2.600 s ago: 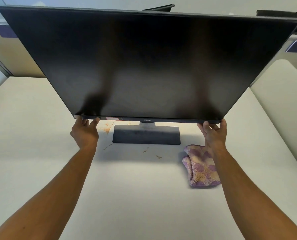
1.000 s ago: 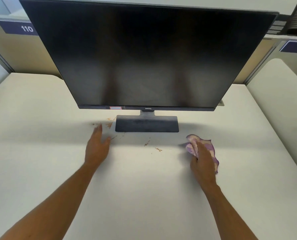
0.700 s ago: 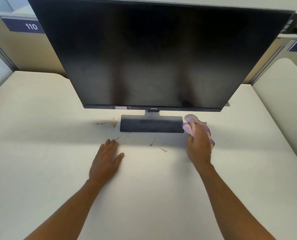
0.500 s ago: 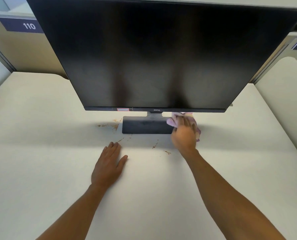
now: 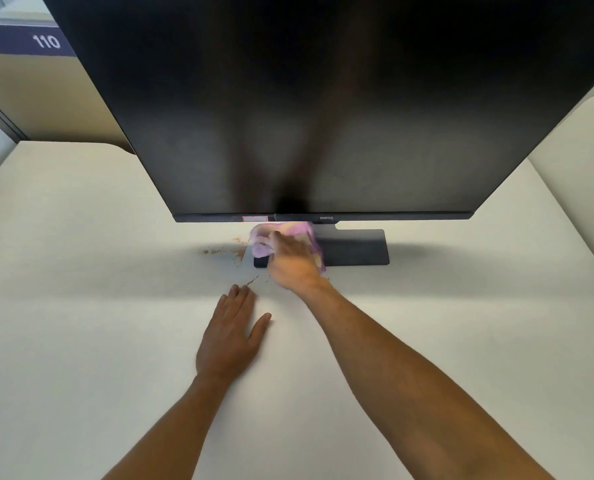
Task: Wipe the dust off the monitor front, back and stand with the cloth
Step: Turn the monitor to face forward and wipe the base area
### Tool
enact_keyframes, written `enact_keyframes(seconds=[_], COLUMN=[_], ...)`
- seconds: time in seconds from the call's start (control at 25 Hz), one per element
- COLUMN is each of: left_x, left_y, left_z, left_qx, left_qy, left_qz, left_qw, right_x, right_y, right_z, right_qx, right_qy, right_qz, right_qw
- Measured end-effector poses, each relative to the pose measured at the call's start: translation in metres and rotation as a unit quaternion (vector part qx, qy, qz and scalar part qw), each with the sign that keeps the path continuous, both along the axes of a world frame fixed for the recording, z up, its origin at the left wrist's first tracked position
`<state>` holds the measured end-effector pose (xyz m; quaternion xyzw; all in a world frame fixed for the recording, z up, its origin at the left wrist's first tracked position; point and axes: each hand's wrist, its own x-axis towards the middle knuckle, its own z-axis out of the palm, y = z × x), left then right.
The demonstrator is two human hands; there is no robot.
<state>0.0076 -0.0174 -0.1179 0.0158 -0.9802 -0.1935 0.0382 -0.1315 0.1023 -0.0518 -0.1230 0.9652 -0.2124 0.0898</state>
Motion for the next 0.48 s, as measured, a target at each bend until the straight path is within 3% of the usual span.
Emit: enact_keyframes(seconds=[0.16,0.24,0.36,0.48], left_x=[0.002,0.002,0.003,0.003], left_y=[-0.001,-0.001,0.000,0.001], left_z=[0.003,0.003,0.004,0.006], left_qx=[-0.002,0.003,0.011,0.014], left_qy=[0.000,0.007,0.010,0.004], left_qz=[-0.005,-0.004,0.005,0.012], left_qw=[1.000,1.000,1.000,1.000], right_x=[0.011,0.011,0.001,-0.014], right_y=[-0.020,-0.011,0.021,0.069], right_z=[0.008,0.009,0.010,0.005], right_qx=[-0.068,-0.042,-0.008,0.022], right_qy=[-0.026,0.015,0.044,-0.006], right_qz=[0.093,0.097,0.023,-0.068], right_qw=[0.993,0.994,0.999,0.997])
